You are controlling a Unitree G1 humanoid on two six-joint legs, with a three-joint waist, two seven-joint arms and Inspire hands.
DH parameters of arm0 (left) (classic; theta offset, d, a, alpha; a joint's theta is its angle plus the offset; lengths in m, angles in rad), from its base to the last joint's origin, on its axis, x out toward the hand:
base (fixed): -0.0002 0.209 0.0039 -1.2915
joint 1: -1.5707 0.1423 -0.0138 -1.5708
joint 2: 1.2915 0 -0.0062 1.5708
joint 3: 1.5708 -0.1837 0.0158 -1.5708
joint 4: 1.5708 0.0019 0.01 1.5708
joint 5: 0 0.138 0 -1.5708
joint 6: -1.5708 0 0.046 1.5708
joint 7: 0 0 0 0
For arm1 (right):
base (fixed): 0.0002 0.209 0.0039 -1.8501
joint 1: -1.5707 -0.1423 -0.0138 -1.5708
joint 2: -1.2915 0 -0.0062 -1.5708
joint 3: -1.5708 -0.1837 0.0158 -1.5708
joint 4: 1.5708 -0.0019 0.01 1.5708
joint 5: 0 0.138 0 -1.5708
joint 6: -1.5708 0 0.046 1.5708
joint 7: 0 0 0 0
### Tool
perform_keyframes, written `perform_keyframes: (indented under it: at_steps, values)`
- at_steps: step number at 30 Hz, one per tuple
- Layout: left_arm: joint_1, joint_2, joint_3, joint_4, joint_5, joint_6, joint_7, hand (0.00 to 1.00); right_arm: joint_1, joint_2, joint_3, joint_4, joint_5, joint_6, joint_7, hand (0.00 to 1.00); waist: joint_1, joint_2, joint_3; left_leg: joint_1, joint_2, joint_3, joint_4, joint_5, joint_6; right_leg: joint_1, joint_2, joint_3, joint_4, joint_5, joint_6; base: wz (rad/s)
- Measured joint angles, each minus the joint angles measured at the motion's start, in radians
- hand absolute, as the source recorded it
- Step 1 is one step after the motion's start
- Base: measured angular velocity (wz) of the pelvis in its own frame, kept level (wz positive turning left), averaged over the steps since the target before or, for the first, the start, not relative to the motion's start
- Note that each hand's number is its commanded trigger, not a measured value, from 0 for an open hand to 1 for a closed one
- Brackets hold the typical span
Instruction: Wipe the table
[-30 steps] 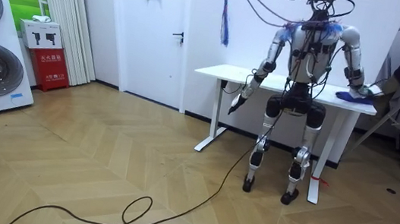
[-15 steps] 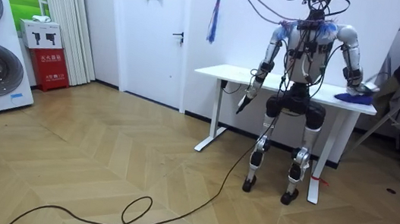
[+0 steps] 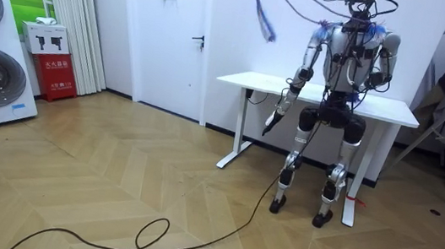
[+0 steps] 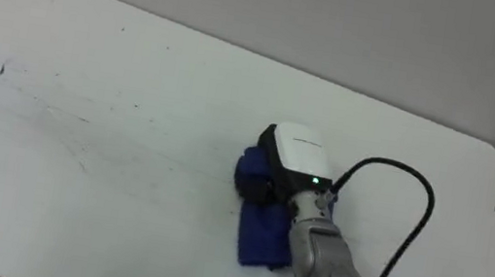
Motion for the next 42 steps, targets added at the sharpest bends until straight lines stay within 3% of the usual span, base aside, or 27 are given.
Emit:
perform_keyframes:
  at_steps: [3,10,13,16,19,21,23,24,27,34,38,42]
  values:
    - [0.011,0.000,0.015,-0.022,0.000,0.011,-0.002,0.00,0.021,-0.001,-0.010,0.003,0.000,-0.009,-0.029,1.00,0.004,0.004,-0.0089,0.001,-0.004,-0.003,0.003,-0.001,0.003,0.002,-0.004,-0.001,0.001,0.000,0.000,0.00]
    - [0.025,0.004,0.017,-0.070,-0.014,0.013,0.001,0.00,0.034,-0.007,-0.017,0.057,0.053,-0.040,-0.105,1.00,-0.010,0.008,-0.0129,0.007,-0.011,-0.025,0.005,0.002,0.007,0.019,-0.011,-0.019,0.001,-0.004,0.007,0.10]
    - [0.028,0.003,0.022,-0.070,-0.011,0.012,0.008,0.00,0.085,-0.007,-0.096,0.091,0.091,-0.094,-0.165,1.00,-0.046,0.006,-0.0139,0.009,-0.018,-0.039,0.006,0.008,0.015,0.040,-0.020,-0.044,-0.013,-0.002,0.012,0.25]
    - [0.052,0.004,0.070,-0.067,0.002,0.011,0.026,0.00,0.177,-0.009,-0.248,0.112,0.166,-0.134,-0.236,1.00,-0.088,0.002,-0.0142,0.025,-0.026,-0.047,0.006,0.011,0.020,0.060,-0.027,-0.048,-0.014,-0.003,0.019,0.10]
    - [0.088,0.015,0.156,-0.067,0.058,0.009,0.038,0.00,0.257,-0.051,-0.407,0.167,0.235,-0.170,-0.285,1.00,-0.143,-0.012,-0.0238,0.027,-0.032,-0.051,0.010,0.008,0.020,0.066,-0.028,-0.031,-0.014,-0.004,0.021,0.05]
    - [0.118,0.030,0.194,-0.067,0.055,0.001,0.035,0.00,0.302,-0.114,-0.510,0.241,0.304,-0.196,-0.298,1.00,-0.180,-0.015,-0.0280,0.032,-0.037,-0.052,0.015,0.004,0.026,0.067,-0.028,-0.015,-0.014,-0.007,0.024,0.02]
    - [0.129,0.041,0.216,-0.064,0.049,-0.011,0.035,0.00,0.323,-0.171,-0.568,0.306,0.355,-0.207,-0.298,1.00,-0.196,-0.018,-0.0299,0.032,-0.038,-0.047,0.015,0.003,0.027,0.066,-0.028,0.001,-0.012,-0.007,0.025,-0.08]
    - [0.129,0.046,0.224,-0.063,0.038,-0.023,0.034,0.00,0.334,-0.204,-0.591,0.343,0.378,-0.207,-0.295,1.00,-0.206,-0.021,-0.0315,0.032,-0.039,-0.044,0.016,0.003,0.027,0.065,-0.027,0.006,-0.011,-0.007,0.025,-0.06]
    - [0.111,0.045,0.236,-0.054,0.017,-0.042,0.025,0.00,0.367,-0.236,-0.619,0.374,0.414,-0.198,-0.284,1.00,-0.218,-0.028,-0.0340,0.041,-0.037,-0.036,0.014,0.003,0.027,0.067,-0.024,0.016,-0.006,-0.007,0.025,-0.10]
    - [0.083,0.043,0.183,-0.053,-0.021,-0.072,0.017,0.00,0.350,-0.235,-0.616,0.361,0.411,-0.165,-0.245,1.00,-0.231,-0.030,-0.0326,0.071,-0.034,-0.016,0.007,-0.002,0.028,0.080,-0.019,0.043,-0.008,-0.007,0.025,-0.12]
    - [0.083,0.043,0.169,-0.052,-0.024,-0.076,0.017,0.00,0.335,-0.234,-0.600,0.359,0.411,-0.146,-0.238,1.00,-0.231,-0.030,-0.0309,0.077,-0.033,-0.007,0.005,-0.003,0.029,0.080,-0.008,0.083,-0.009,-0.007,0.024,-0.07]
    - [0.086,0.043,0.168,-0.046,-0.051,-0.086,0.017,0.00,0.320,-0.234,-0.592,0.363,0.411,-0.146,-0.241,1.00,-0.231,-0.029,-0.0288,0.078,-0.033,-0.005,0.005,-0.004,0.030,0.079,-0.006,0.088,-0.011,-0.007,0.024,0.00]
